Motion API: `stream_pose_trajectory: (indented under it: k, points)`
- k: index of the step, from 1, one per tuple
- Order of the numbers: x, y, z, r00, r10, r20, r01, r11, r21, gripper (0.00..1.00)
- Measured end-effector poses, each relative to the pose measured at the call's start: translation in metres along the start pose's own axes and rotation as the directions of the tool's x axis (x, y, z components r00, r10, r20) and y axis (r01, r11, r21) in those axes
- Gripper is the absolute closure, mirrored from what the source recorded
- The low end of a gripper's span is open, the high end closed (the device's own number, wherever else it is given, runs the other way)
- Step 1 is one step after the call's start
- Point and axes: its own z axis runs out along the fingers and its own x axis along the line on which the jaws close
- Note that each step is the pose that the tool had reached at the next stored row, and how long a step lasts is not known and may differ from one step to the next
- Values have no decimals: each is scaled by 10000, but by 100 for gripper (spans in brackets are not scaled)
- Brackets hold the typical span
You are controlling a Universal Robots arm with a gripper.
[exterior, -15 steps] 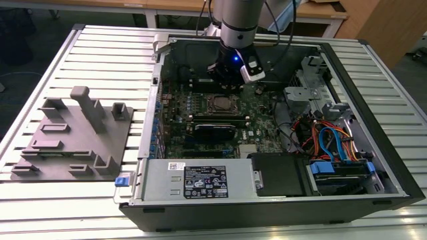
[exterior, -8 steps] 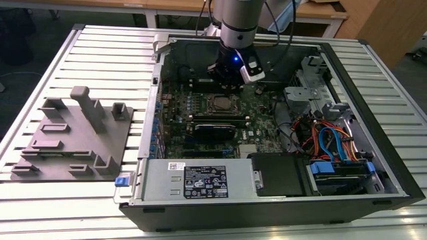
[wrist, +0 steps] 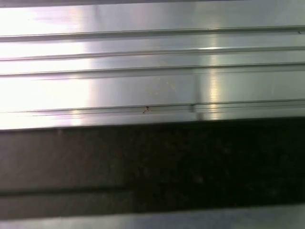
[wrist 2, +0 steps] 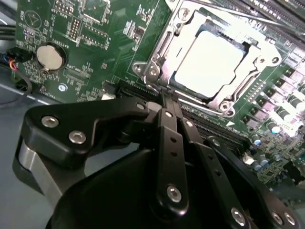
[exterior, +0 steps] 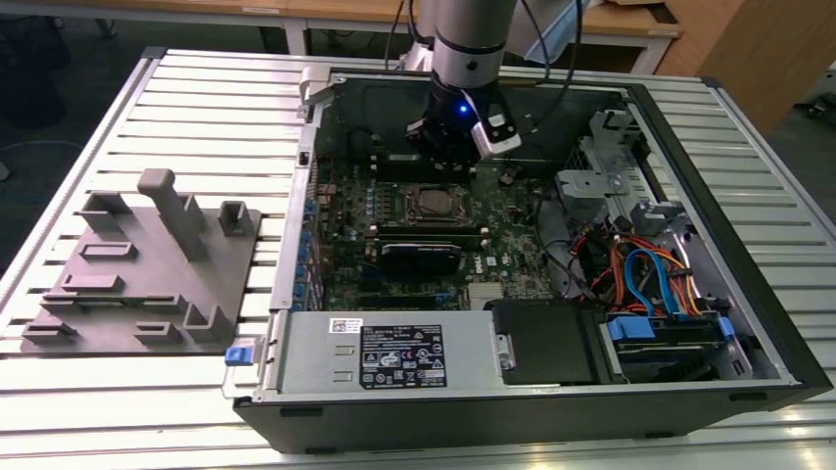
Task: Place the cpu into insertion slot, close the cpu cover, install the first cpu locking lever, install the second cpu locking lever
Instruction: 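Install the first cpu locking lever, then install the second cpu locking lever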
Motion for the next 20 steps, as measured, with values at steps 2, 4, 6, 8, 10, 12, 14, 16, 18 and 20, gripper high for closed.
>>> stream_pose_trajectory:
  k: [2,4,6,8,10,12,14,16,18,20]
  points:
    - [0,-10,-2,10000,1,-1,-1,10000,20,90]
    - [-1,-21,-2,10000,2,1,-2,10000,27,90]
    - [-1,-21,-2,10000,4,0,-4,10000,29,90]
    - [-1,-22,-2,10000,2,0,-2,10000,29,90]
    - [-1,-23,-2,10000,2,0,-2,10000,29,90]
    - [-1,-23,-2,10000,3,0,-3,10000,29,90]
    - [-1,-26,-2,10000,3,0,-3,10000,29,90]
    - [-1,-28,-2,10000,2,0,-2,10000,29,90]
    - [-1,-29,-2,10000,3,0,-3,10000,29,90]
    - [-1,-29,-2,10000,3,0,-3,10000,29,90]
